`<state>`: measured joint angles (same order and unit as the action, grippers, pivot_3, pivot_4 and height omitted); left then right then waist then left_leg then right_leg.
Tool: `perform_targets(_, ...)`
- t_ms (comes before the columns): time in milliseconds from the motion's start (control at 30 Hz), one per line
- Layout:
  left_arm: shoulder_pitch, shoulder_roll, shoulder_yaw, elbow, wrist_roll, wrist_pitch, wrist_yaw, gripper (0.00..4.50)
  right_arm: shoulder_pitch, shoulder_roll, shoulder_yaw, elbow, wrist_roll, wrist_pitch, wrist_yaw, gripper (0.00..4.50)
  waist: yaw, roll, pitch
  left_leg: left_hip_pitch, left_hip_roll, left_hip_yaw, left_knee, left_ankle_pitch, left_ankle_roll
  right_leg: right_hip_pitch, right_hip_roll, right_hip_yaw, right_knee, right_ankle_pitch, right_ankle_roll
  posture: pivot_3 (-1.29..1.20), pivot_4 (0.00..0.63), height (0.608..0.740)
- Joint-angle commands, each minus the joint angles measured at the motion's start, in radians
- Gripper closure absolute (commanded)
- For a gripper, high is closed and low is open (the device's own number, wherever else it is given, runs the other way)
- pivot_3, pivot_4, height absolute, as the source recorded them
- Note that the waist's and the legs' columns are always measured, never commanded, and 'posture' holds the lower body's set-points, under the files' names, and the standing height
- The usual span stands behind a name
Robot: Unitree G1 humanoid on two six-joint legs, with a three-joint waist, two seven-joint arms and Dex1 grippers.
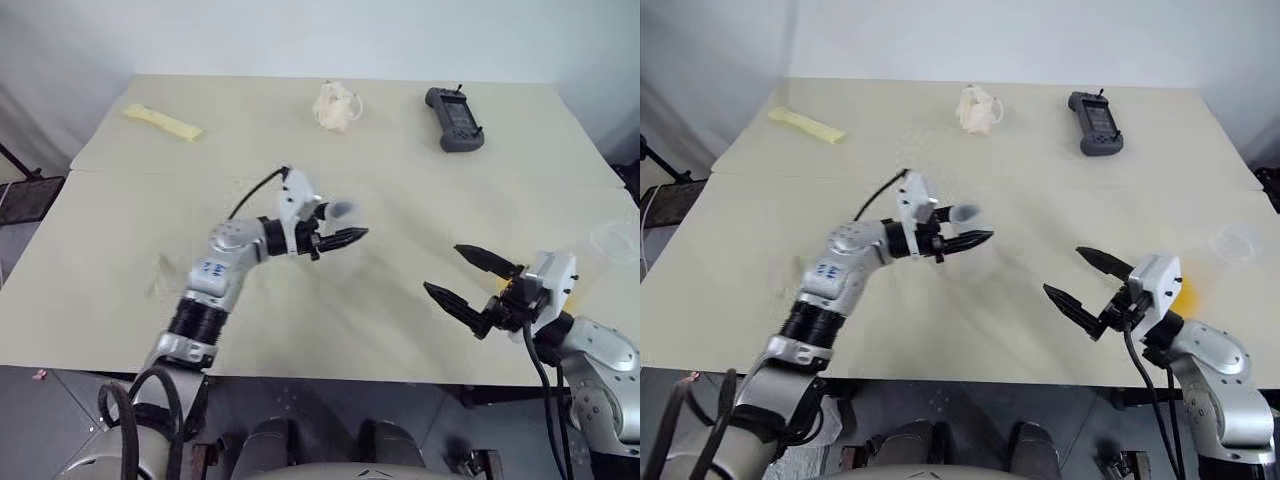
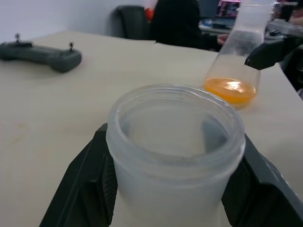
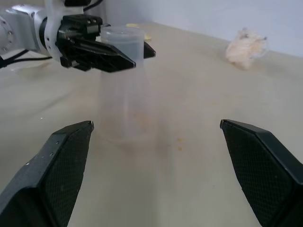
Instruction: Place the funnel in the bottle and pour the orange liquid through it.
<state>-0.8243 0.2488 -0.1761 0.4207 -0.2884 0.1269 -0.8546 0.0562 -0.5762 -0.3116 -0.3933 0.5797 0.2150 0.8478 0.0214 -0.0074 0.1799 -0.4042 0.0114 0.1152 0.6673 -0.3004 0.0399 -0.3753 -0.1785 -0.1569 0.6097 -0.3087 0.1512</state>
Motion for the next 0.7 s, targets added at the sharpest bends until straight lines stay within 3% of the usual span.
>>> perform_targets(33, -0.032, -0.023, 0.013, 0.053, 0.025, -0.076, -0.022, 2.13, 0.025, -0.001, -0.038, -0.072, 0.024, -0.009, -0.027, 0.0, 0.002, 0.0, 0.0, 0.0, 0.0, 0.0, 0.0, 0.0, 0.0, 0.0, 0.0, 0.0, 0.0, 0.0, 0.0, 0.0, 0.15, 0.74)
perform_targets(100, -0.032, -0.037, 0.025, 0.049, 0.012, -0.064, -0.032, 1.38, 0.04, 0.003, -0.04, -0.084, 0.025, -0.01, -0.036, 0.0, 0.004, 0.0, 0.0, 0.0, -0.001, -0.001, 0.001, 0.0, 0.0, 0.0, -0.001, 0.0, 0.0, 0.0, 0.0, 0.0, 0.15, 0.74)
perform_targets(267, -0.004, -0.024, 0.069, -0.024, -0.043, -0.011, -0.082, 0.03, 0.03, 0.003, -0.027, -0.077, 0.025, -0.01, -0.045, 0.0, 0.004, 0.0, 0.0, -0.001, -0.001, -0.002, 0.002, 0.0, 0.001, 0.001, -0.002, 0.0, 0.0, 0.0, 0.0, 0.0, 0.15, 0.74)
perform_targets(533, 0.087, 0.092, 0.174, -0.201, -0.086, 0.009, -0.105, 0.03, -0.096, 0.0, 0.02, 0.007, 0.032, -0.002, -0.007, 0.0, -0.001, 0.0, 0.0, 0.0, 0.001, -0.003, 0.002, 0.0, 0.001, 0.001, -0.001, 0.0, 0.002, 0.0, 0.0, 0.0, 0.15, 0.74)
perform_targets(700, 0.208, 0.185, 0.339, -0.334, -0.158, -0.015, -0.074, 0.03, -0.214, 0.016, 0.095, 0.076, 0.03, -0.012, 0.047, 0.0, -0.003, 0.0, 0.0, 0.0, 0.003, -0.003, 0.003, 0.0, 0.001, 0.001, -0.002, 0.0, 0.002, 0.0, 0.0, 0.0, 0.15, 0.74)
